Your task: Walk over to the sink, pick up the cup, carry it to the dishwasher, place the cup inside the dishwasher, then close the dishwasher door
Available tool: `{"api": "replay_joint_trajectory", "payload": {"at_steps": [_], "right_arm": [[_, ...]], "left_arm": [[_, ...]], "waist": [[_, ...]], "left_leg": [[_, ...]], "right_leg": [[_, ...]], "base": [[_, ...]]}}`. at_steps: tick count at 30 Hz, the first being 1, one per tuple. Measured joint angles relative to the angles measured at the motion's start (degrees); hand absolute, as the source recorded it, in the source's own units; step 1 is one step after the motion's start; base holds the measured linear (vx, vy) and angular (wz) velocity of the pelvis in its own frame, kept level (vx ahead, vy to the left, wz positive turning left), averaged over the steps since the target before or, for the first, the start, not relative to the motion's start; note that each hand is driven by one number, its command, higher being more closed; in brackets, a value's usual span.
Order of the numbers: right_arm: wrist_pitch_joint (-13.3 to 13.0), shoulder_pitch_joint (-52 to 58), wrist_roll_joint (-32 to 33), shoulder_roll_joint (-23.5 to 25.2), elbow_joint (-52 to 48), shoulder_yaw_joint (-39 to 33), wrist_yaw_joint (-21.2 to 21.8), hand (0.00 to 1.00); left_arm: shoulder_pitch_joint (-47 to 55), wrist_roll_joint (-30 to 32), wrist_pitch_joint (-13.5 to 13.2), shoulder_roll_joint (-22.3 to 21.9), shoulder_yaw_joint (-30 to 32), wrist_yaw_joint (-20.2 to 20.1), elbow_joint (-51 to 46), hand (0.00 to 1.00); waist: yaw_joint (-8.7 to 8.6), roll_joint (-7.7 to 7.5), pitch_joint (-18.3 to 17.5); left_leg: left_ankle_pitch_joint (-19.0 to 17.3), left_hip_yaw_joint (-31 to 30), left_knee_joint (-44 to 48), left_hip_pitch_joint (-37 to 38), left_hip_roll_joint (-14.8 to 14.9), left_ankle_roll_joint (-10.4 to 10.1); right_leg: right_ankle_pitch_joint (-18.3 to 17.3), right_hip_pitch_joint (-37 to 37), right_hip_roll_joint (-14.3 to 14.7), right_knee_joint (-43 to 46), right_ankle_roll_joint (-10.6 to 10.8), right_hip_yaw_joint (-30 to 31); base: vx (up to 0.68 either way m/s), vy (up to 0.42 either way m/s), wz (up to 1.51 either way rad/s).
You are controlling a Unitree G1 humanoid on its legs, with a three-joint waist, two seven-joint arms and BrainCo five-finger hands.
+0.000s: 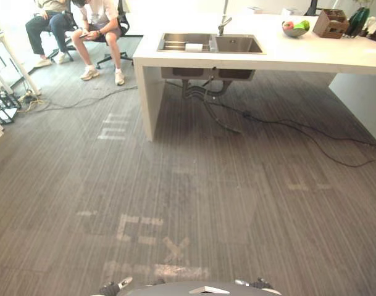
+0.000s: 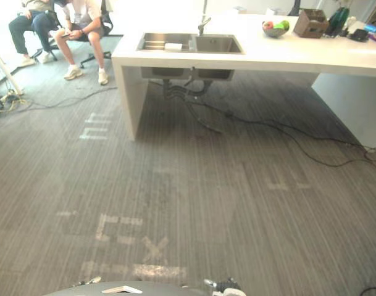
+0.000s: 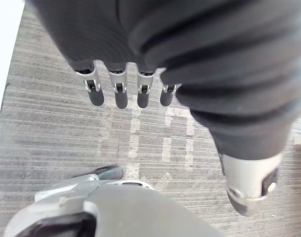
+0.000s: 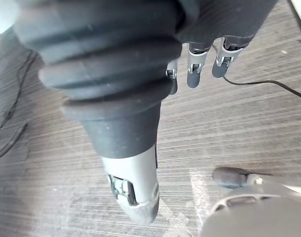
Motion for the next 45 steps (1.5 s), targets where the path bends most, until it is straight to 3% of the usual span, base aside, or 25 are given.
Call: {"api": "replay_joint_trajectory", "payload": {"at_steps": [1,4,8,15,21,31,45], "right_arm": [[-2.61,0.07,-2.18,0.11,0.0,-0.01,-0.73,0.0],[-6.53,1.16,-4.55,0.54,0.11,-0.04,-2.09,0.0],[-8.95,2.24,-4.91,0.61,0.23,0.04,-1.91,0.0],[-13.27,3.14,0.07,0.36,0.26,0.06,3.16,0.0],[-17.71,4.03,2.29,0.31,0.46,1.35,6.08,0.0],[-20.84,4.01,7.67,0.5,0.66,1.92,11.66,0.0],[-22.84,4.28,9.09,0.76,0.66,2.07,14.08,0.0]], "left_arm": [[0.05,0.34,-1.16,0.08,-0.67,1.34,0.0,0.0],[0.24,0.37,-2.67,-0.02,-0.75,3.06,0.02,0.0],[0.44,0.52,-3.45,-0.12,-0.83,4.42,0.01,0.0],[0.59,1.22,-4.57,-0.27,-0.82,5.33,0.01,0.0],[1.52,-0.33,-7.37,-0.22,-0.54,5.17,0.01,0.0],[2.31,-0.93,-9.96,-0.15,-0.55,5.24,0.05,0.0],[2.79,-2.18,-12.88,-0.11,-0.54,4.87,0.05,0.0]], "waist": [[-0.04,-0.18,0.29],[-0.25,-0.13,0.7],[-0.21,-0.29,1.46],[-0.43,-0.51,1.65],[-0.32,-0.46,1.29],[-0.27,-0.59,1.22],[-0.37,-1.03,1.17]], "left_leg": [[-0.15,0.46,0.0,0.15,0.07,-0.22],[-0.23,0.73,-0.01,0.56,0.18,-0.34],[-0.76,1.04,-0.02,1.76,0.25,-0.56],[-1.1,1.15,-0.03,1.32,0.07,-0.11],[-1.3,2.04,-0.01,1.65,0.01,0.14],[-1.16,1.82,-0.01,2.35,0.01,0.31],[-1.26,1.35,-0.02,2.11,-0.46,0.28]], "right_leg": [[-0.02,0.01,0.08,-0.02,0.02,0.25],[-0.01,0.22,0.14,0.01,0.0,0.7],[-0.36,1.17,0.15,-0.02,0.31,1.22],[-0.36,1.13,0.02,-0.47,0.23,1.5],[0.28,1.19,0.02,-0.92,0.02,1.86],[0.22,2.0,0.09,-0.98,0.15,1.38],[0.27,1.88,-0.4,-1.24,0.64,1.49]], "base": [[-0.01,-0.005,-0.1],[-0.03,-0.007,-0.09],[-0.06,0.007,-0.06],[-0.05,0.015,-0.01],[0.04,0.0,-0.04],[-0.01,-0.01,0.01],[-0.01,-0.001,0.0]]}}
